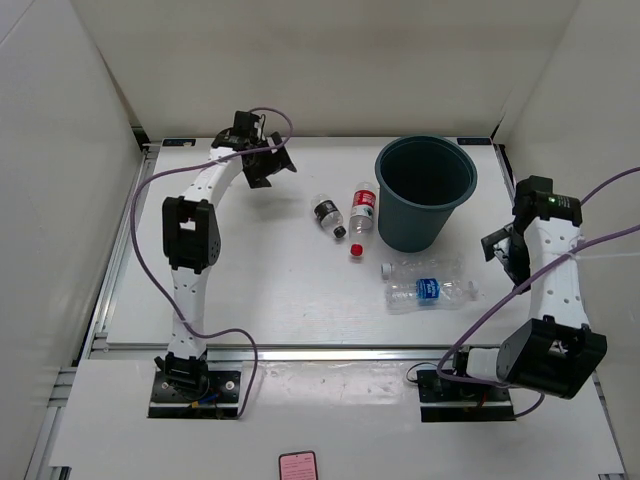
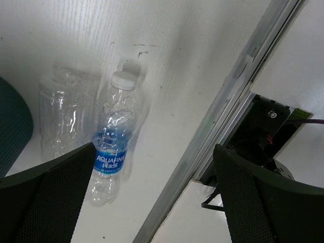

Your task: Put the plastic bottles in the bin

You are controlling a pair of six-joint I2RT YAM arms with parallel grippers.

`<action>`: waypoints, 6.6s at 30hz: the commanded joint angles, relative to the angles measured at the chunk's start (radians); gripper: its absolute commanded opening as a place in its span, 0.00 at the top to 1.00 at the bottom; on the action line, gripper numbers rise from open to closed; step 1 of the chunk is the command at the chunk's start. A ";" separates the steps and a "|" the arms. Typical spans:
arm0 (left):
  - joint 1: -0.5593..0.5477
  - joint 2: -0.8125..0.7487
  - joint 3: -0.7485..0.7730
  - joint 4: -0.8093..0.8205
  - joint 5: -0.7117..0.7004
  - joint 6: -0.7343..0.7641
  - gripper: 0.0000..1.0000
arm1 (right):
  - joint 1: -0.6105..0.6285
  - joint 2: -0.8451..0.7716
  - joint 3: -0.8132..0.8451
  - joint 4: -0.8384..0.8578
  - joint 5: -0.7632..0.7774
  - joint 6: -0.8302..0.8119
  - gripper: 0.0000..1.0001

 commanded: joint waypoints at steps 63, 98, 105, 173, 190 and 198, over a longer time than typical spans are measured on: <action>-0.163 -0.059 0.475 0.338 0.153 -0.010 0.57 | -0.016 0.076 0.056 0.048 -0.143 -0.229 0.00; -0.371 -0.006 0.360 0.730 0.430 -0.310 0.00 | -0.016 0.050 0.001 0.097 -0.220 -0.258 0.00; -0.221 -0.336 0.027 0.602 0.241 -0.040 0.00 | -0.016 0.059 -0.009 0.108 -0.241 -0.249 0.00; -0.136 -0.022 -0.401 0.432 0.456 -0.009 0.00 | -0.016 0.226 0.015 0.163 -0.321 -0.292 0.00; -0.173 0.211 -0.043 0.432 0.732 -0.165 0.49 | -0.016 0.236 0.006 0.163 -0.303 -0.301 0.00; -0.144 0.098 -0.012 0.432 0.615 -0.166 0.63 | -0.016 0.227 -0.013 0.163 -0.303 -0.301 0.00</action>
